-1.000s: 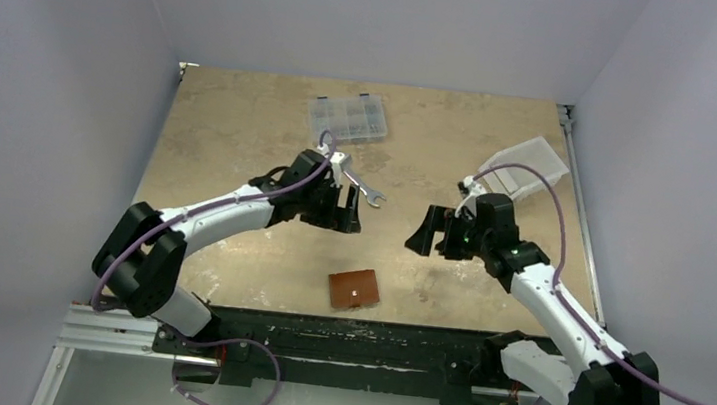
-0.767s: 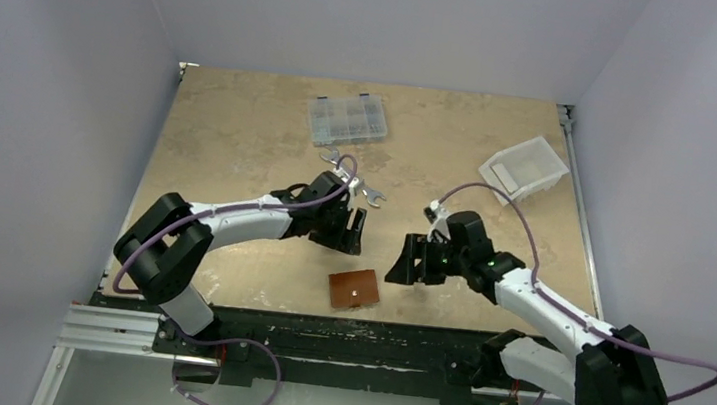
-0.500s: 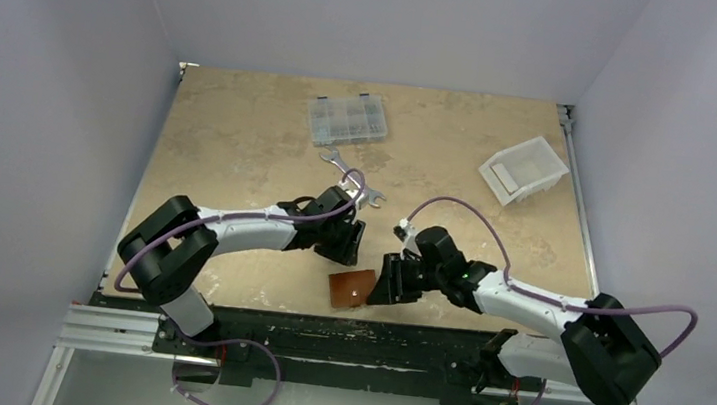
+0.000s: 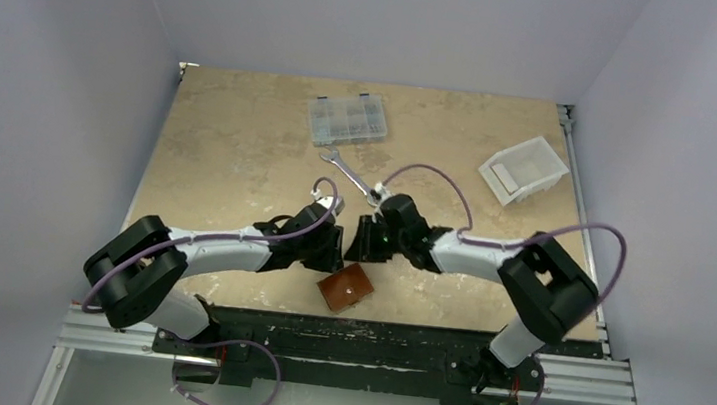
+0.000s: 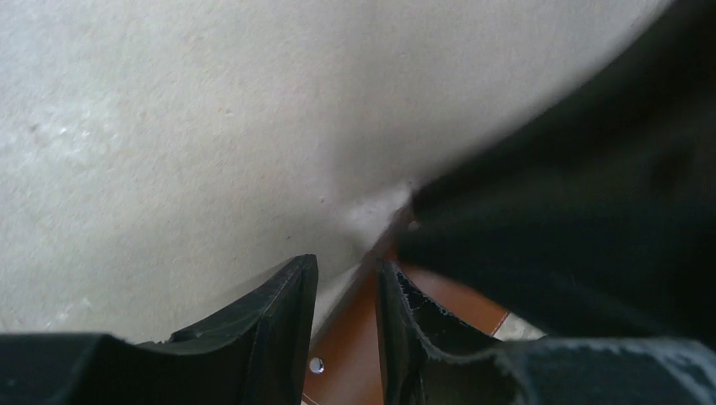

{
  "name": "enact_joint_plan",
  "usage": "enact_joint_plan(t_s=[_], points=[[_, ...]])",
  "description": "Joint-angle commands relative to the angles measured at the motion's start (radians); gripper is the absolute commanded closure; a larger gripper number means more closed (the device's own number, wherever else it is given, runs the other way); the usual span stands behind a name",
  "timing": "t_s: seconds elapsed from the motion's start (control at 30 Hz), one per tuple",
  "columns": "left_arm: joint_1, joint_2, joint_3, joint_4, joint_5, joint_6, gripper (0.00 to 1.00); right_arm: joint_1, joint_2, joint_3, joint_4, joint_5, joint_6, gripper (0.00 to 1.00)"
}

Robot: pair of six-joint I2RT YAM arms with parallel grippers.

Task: Put the credit cards into the card holder
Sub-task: Move the card holder to the center of the board.

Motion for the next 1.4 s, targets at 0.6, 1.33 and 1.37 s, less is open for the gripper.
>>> enact_joint_plan(t_s=[0.6, 1.33, 1.37], points=[[-0.009, -0.127, -0.054, -0.059, -0.012, -0.079, 0.52, -0.008, -0.257, -0.037, -0.37, 0.157, -0.093, 0.29], [-0.021, -0.139, -0.198, 0.193, 0.133, -0.248, 0.68, -0.063, 0.053, 0.117, -0.073, 0.116, -0.067, 0.57], [-0.02, -0.132, -0.196, 0.194, 0.132, -0.25, 0.69, -0.088, 0.079, 0.146, -0.099, 0.134, -0.088, 0.57]])
